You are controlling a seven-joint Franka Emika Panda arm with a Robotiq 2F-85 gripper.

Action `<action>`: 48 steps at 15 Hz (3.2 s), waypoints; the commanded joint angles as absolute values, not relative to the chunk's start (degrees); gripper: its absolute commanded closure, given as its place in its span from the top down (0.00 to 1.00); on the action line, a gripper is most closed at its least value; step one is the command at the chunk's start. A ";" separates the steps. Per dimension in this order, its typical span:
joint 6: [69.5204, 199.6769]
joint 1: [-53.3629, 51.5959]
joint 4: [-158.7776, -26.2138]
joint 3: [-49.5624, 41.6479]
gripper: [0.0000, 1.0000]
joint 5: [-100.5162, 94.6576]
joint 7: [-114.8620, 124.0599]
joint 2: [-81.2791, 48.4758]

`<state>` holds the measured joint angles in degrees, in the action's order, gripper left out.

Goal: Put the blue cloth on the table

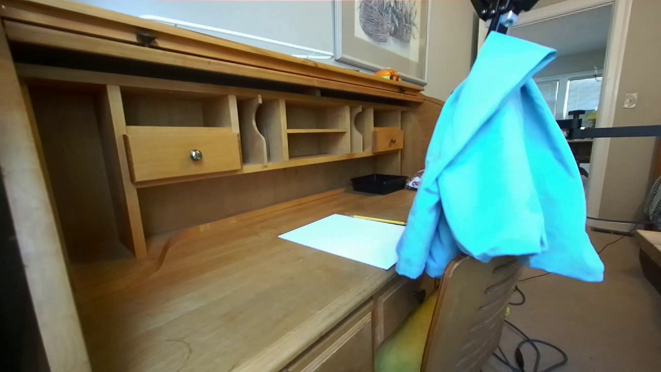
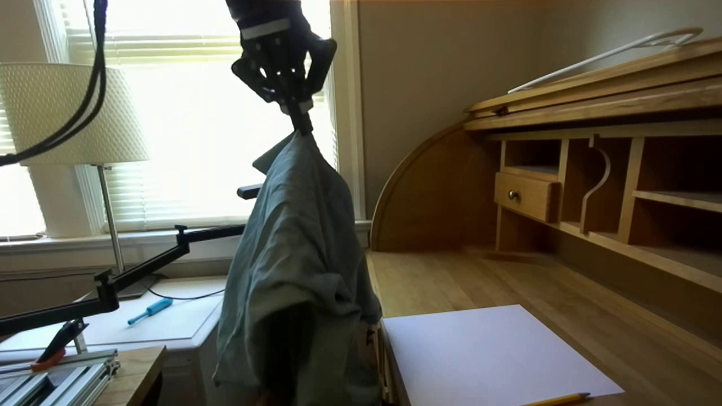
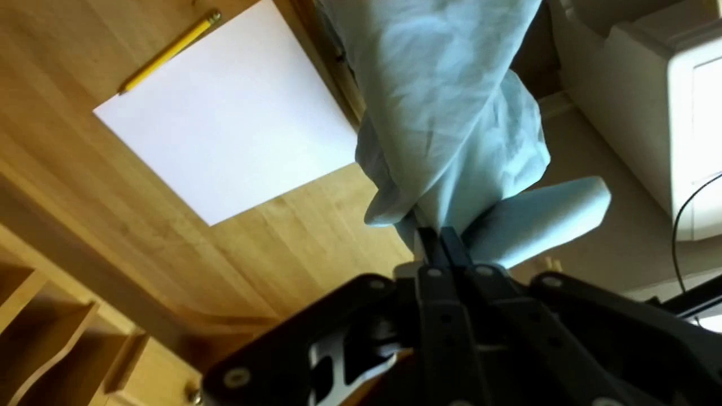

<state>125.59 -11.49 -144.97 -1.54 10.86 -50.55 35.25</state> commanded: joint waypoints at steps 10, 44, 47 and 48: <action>154.73 -14.11 -124.58 6.32 0.01 7.76 -25.67 15.27; 151.48 -21.46 -109.05 9.58 0.35 -27.67 0.69 -25.87; 152.18 -21.49 -108.93 9.41 0.55 -26.15 0.25 -24.33; 151.88 -21.30 -108.94 9.68 0.62 -25.31 -0.17 -23.58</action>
<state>153.39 -21.46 -110.25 9.08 -28.11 1.97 -24.72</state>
